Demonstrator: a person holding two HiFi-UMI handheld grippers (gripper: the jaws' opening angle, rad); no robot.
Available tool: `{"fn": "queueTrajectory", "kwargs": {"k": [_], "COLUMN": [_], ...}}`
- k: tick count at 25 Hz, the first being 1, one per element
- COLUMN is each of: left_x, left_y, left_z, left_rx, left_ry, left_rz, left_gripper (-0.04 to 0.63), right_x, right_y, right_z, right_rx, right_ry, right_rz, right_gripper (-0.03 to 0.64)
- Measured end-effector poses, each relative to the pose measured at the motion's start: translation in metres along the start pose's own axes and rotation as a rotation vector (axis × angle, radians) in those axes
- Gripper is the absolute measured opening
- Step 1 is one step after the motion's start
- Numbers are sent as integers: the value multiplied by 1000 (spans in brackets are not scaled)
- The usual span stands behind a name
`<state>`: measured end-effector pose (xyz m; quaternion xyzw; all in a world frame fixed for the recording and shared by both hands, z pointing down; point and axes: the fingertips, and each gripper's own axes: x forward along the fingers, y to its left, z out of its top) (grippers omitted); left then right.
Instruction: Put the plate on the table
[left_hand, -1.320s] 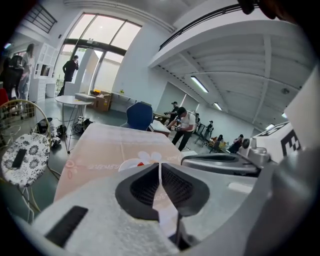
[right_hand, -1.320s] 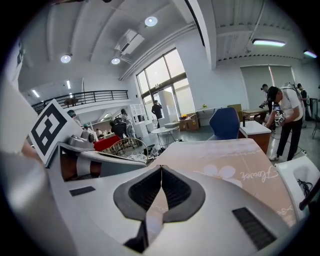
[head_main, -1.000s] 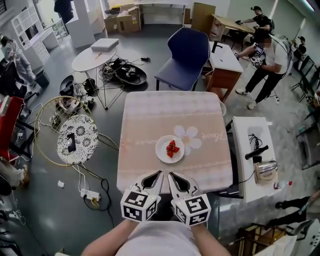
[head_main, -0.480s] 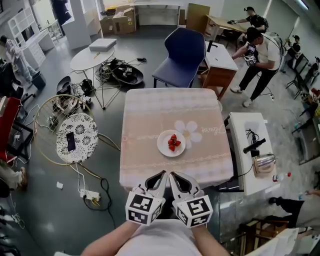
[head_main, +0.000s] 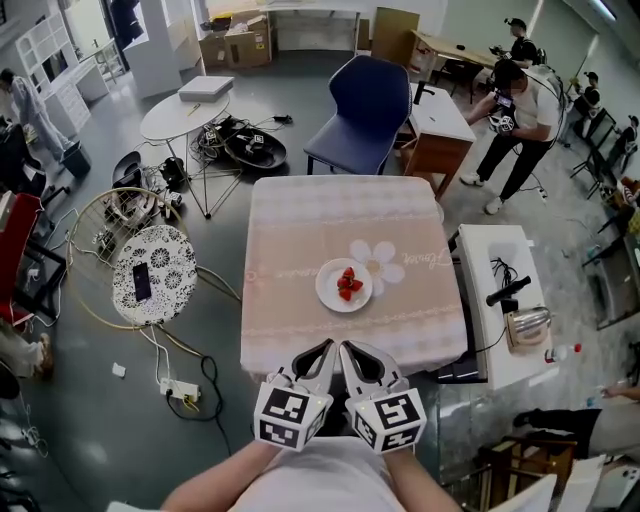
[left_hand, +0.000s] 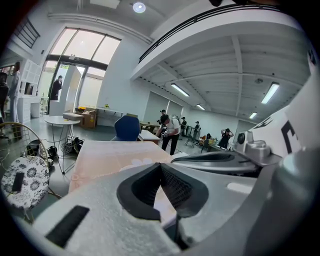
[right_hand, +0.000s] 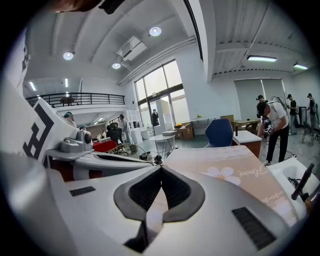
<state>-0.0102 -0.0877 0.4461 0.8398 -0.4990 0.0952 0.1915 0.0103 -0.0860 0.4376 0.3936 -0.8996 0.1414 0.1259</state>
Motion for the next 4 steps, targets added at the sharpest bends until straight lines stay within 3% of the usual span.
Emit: {"fn": "queueTrajectory", "kwargs": {"k": [4], "left_x": [-2], "left_y": [2], "left_z": [-3], "left_rx": [7], "left_ry": [10], "left_rz": [1], "left_gripper": [4], "right_x": [1], "right_y": [5], "right_z": [0], "right_rx": [-3], "right_ry": [4], "right_rz": [-3], "right_gripper": [3]}}
